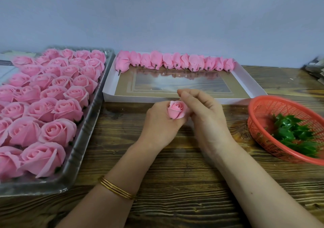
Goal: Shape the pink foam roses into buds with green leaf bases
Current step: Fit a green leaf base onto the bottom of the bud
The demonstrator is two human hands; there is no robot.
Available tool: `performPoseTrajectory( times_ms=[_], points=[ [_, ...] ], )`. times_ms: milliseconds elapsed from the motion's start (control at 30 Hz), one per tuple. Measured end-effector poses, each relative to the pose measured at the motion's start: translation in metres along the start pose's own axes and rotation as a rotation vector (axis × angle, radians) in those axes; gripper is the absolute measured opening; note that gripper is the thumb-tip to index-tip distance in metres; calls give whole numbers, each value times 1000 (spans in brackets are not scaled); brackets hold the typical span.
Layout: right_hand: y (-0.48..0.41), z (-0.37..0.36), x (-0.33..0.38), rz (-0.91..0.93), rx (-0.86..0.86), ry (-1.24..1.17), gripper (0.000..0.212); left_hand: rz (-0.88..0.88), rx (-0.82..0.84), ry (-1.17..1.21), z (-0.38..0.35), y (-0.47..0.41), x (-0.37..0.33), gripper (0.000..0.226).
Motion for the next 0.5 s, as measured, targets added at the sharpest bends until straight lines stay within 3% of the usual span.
performPoseTrajectory(
  times_ms=[133,267,500],
  points=[
    [6,-6,5,147,2,151,3,-31,28,-68,-2,1,0,8],
    [8,-10,3,181,4,202,5,-80,-13,-145,1,2,-3,37],
    [9,-12,1,186,43,192,14,-31,-49,-121,0,0,1,31]
  ],
)
Point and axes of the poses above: each hand's wrist, its own y-axis away from the middle knuckle, its own z-axis out of the back of the hand, x = y × z, the point moved 7 cm from there along -y, towards the middle knuckle, and after that the axes turned 10 degrees about -x, right-handed, at the moved point
